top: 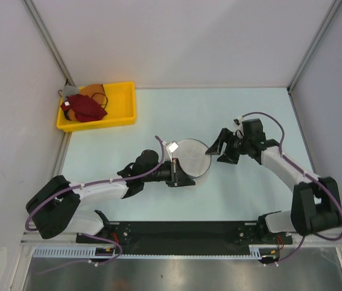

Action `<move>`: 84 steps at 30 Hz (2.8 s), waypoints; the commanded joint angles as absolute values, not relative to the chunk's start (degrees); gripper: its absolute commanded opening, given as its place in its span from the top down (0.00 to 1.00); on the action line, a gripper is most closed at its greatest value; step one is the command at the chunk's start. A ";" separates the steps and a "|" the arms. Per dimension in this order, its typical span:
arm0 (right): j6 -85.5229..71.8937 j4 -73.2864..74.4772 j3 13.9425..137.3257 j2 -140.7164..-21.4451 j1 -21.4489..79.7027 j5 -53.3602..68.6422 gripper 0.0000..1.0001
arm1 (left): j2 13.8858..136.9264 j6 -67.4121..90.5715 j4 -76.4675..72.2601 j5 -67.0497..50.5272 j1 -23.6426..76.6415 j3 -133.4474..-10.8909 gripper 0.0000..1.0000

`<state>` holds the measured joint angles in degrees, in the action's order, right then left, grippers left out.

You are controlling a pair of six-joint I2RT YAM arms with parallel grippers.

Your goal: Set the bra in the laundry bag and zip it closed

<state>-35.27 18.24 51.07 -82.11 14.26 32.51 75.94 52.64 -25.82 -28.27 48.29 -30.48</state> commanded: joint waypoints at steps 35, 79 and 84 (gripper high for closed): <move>-50.20 -0.38 28.12 -57.74 18.90 39.54 1.00 | 68.39 46.95 -16.83 -35.41 32.37 -27.95 1.00; -54.48 4.32 35.25 -62.05 27.15 28.83 0.35 | 72.16 52.47 -24.26 -30.94 46.76 -30.24 1.00; -59.85 -5.69 31.56 -64.33 28.30 28.57 0.57 | 71.98 52.47 -24.26 -31.11 46.84 -30.15 1.00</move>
